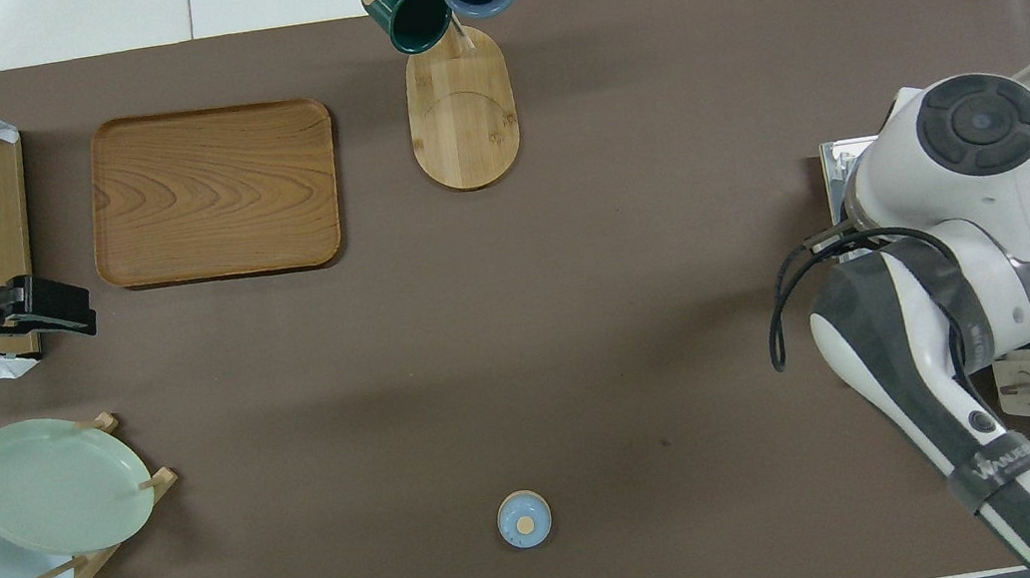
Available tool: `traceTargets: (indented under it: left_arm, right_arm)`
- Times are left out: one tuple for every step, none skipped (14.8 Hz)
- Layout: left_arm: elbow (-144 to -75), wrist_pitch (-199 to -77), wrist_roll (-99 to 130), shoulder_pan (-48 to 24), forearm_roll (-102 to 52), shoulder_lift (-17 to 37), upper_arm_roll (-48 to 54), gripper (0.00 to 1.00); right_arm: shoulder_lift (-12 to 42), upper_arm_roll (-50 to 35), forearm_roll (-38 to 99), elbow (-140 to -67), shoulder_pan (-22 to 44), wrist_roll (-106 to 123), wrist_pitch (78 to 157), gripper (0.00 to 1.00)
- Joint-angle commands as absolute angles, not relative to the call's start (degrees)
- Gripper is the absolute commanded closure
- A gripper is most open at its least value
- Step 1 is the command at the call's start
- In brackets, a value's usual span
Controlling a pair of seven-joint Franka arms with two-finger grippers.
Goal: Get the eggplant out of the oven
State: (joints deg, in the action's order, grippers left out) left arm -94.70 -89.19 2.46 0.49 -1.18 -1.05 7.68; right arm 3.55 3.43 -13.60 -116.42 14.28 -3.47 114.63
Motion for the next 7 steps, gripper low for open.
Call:
traceTargets:
  left_arm:
    - [-95.8,-90.09,2.29,1.23,-1.85,-2.11,8.0,0.0]
    - [-95.89,-89.91,2.29,1.32,-1.85,-2.11,8.0,0.0]
    - [-95.89,-89.65,2.37,1.32,-1.93,-2.11,8.0,0.0]
    - [-95.8,-89.56,2.37,1.32,-1.85,-2.11,8.0,0.0]
    - [-95.8,-89.65,2.37,1.32,-1.76,-2.11,7.91,0.0]
    - [-95.8,-89.82,2.29,1.32,-1.67,-2.11,8.0,0.0]
    - [-95.71,-89.74,2.29,1.32,-1.67,-2.11,8.0,0.0]
  right_arm:
    - [6.59,2.73,-10.57,-110.14,21.68,-13.93,112.15,1.0]
    - [7.64,2.55,-8.89,-107.95,24.41,-17.8,111.63,1.0]
    - [10.0,2.55,-8.01,-104.01,27.65,-21.93,109.71,1.0]
    - [13.67,2.55,-7.74,-99.1,30.56,-26.32,107.95,1.0]
    - [17.89,2.55,-7.82,-93.92,33.11,-30.46,106.28,1.0]
    - [23.15,2.55,-7.39,-87.78,35.92,-35.11,104.43,1.0]
    - [28.16,2.46,-6.77,-82.06,38.56,-39.94,103.37,1.0]
